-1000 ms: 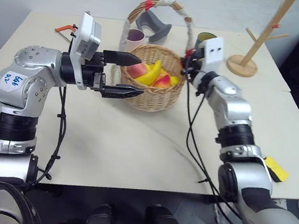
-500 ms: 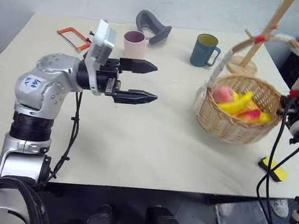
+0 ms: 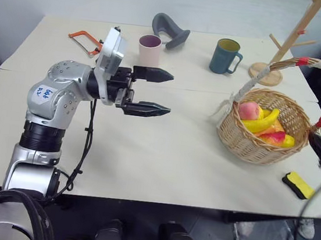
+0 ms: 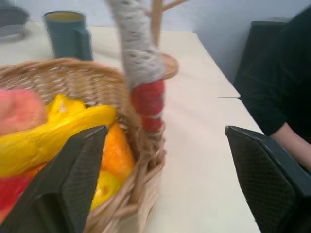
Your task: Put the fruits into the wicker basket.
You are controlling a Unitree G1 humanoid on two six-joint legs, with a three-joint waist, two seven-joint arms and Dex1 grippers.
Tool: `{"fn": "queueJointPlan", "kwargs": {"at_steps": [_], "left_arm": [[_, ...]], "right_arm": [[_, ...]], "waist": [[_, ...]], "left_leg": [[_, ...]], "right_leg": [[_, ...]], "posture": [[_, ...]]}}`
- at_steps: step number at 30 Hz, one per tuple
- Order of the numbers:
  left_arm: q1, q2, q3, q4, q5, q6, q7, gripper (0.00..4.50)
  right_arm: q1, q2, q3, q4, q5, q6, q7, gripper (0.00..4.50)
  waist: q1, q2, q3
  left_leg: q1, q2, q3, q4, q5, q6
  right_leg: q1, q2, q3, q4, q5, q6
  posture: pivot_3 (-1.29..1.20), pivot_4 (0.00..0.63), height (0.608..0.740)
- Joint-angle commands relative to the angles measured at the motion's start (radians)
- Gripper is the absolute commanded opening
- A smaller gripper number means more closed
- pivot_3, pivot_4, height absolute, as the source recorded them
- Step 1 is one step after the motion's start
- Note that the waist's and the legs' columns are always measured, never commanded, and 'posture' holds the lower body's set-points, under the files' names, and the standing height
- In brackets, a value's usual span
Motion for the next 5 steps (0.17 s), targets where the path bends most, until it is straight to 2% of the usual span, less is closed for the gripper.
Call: {"fn": "queueJointPlan", "kwargs": {"at_steps": [1, 3, 5], "left_arm": [[-0.005, 0.027, 0.018, -0.002, -0.006, -0.009, -0.038, 4.5], [-0.007, 0.031, 0.017, 0.006, -0.002, -0.009, -0.044, 4.5], [-0.011, 0.047, 0.035, 0.027, -0.025, 0.015, -0.066, 4.5]], "right_arm": [[0.297, -0.159, -0.432, -0.064, 0.171, 0.157, 0.367, 4.38], [0.425, -0.192, -0.552, -0.033, 0.231, 0.187, 0.5, 4.38], [0.478, -0.215, -0.618, -0.017, 0.287, 0.223, 0.542, 4.38]], "waist": [[0.01, 0.001, 0.0], [0.009, -0.003, 0.002], [0.002, -0.007, 0.002]], "left_leg": [[-0.001, -0.001, 0.0, 0.0, 0.0, 0.0], [0.006, -0.002, -0.001, -0.003, -0.001, 0.001], [0.02, -0.001, -0.002, -0.01, -0.006, 0.007]], "right_leg": [[0.0, 0.0, 0.0, 0.0, 0.0, 0.0], [0.01, 0.002, 0.001, -0.008, 0.0, 0.001], [0.027, 0.004, 0.0, -0.022, 0.002, 0.0]], "posture": [[0.0, 0.15, 0.74], [0.0, 0.15, 0.74], [0.0, 0.15, 0.74]]}}
